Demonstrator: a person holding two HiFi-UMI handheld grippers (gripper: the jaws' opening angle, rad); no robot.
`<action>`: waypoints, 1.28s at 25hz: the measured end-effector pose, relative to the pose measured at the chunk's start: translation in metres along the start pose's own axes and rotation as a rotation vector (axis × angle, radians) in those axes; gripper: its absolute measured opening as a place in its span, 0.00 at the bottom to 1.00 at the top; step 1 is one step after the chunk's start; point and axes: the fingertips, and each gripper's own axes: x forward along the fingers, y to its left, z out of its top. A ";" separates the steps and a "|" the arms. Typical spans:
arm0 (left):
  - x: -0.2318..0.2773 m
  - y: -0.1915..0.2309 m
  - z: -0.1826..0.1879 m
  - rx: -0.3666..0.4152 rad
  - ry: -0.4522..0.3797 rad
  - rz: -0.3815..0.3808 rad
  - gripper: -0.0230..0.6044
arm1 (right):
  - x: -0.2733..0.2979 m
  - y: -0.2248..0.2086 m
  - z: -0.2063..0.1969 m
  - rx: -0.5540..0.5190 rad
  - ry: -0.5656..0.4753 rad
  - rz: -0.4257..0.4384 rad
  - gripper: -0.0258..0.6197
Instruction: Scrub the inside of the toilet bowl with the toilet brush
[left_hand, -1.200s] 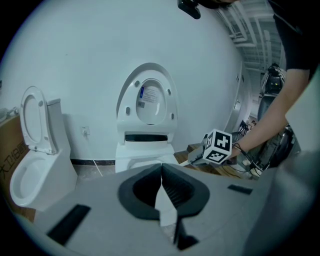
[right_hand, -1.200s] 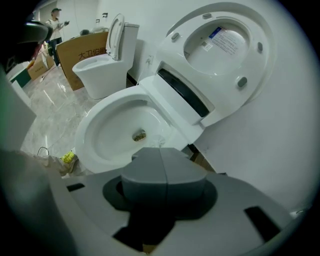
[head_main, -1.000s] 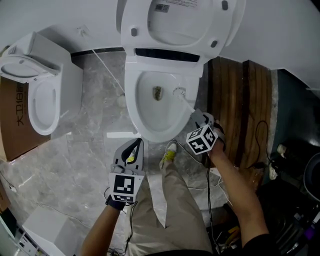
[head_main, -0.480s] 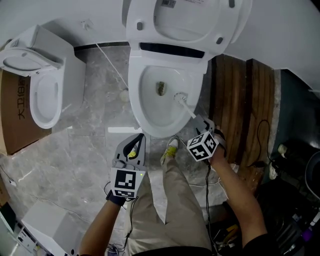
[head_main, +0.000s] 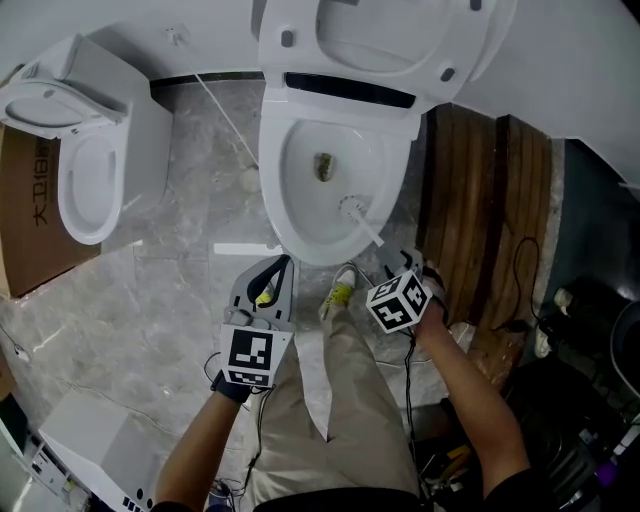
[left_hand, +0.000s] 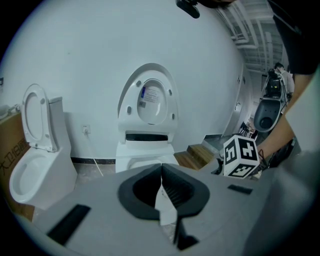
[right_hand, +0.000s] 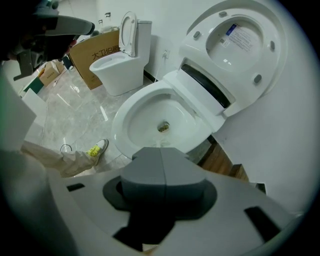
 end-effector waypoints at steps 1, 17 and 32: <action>0.000 0.000 -0.001 0.000 0.001 -0.001 0.06 | -0.001 0.004 -0.001 0.003 -0.001 0.004 0.27; 0.002 -0.014 -0.009 -0.002 0.013 -0.025 0.06 | -0.023 0.060 0.008 0.020 0.030 0.152 0.28; 0.005 -0.006 -0.033 -0.017 0.059 0.001 0.06 | -0.026 0.091 0.059 0.000 0.015 0.208 0.28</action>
